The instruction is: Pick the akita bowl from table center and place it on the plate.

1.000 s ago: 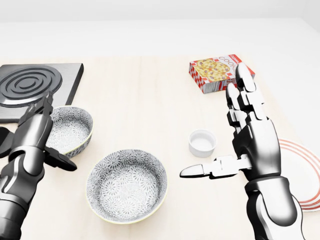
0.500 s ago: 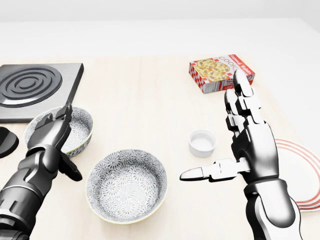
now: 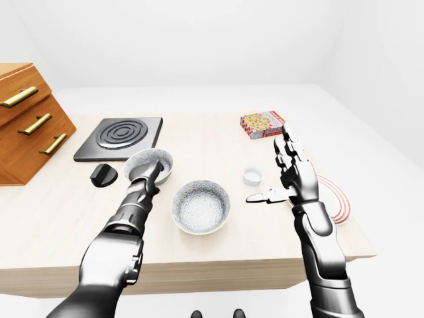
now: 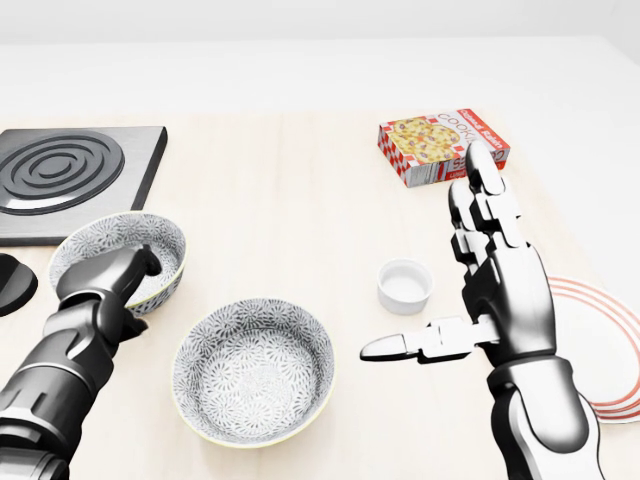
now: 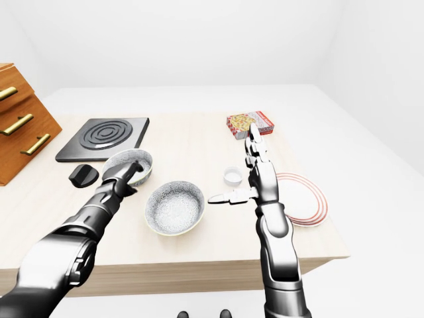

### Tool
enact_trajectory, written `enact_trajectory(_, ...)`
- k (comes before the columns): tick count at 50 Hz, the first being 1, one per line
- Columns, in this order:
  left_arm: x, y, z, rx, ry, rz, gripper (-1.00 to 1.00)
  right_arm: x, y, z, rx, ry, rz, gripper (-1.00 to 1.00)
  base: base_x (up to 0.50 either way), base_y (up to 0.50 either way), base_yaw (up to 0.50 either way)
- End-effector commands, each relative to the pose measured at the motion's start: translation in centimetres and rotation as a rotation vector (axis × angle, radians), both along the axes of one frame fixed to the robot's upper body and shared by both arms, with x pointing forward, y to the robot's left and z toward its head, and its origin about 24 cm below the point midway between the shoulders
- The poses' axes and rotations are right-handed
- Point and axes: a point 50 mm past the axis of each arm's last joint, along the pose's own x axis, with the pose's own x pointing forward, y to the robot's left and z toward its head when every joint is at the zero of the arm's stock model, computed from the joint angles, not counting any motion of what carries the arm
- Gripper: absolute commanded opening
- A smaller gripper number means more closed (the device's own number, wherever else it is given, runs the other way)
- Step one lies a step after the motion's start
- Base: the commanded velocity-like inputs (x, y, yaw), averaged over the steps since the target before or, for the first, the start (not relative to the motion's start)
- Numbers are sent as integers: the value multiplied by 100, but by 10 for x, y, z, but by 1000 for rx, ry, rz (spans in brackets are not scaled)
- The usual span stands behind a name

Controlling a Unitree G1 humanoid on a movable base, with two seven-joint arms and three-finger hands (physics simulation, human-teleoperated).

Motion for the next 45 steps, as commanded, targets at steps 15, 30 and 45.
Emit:
enact_trajectory(15,2,-1,2,10,50,-20,-100,3,2,0,0,1,2,100,0,0,0)
enact_trajectory(30,12,1,26,42,49,-56,-100,-3,-2,-5,-6,19,3,100,0,0,0)
enact_trajectory(45,-6,-21,70,104,-101,-236,-100,-4,-1,-2,-12,4,4,100,0,0,0)
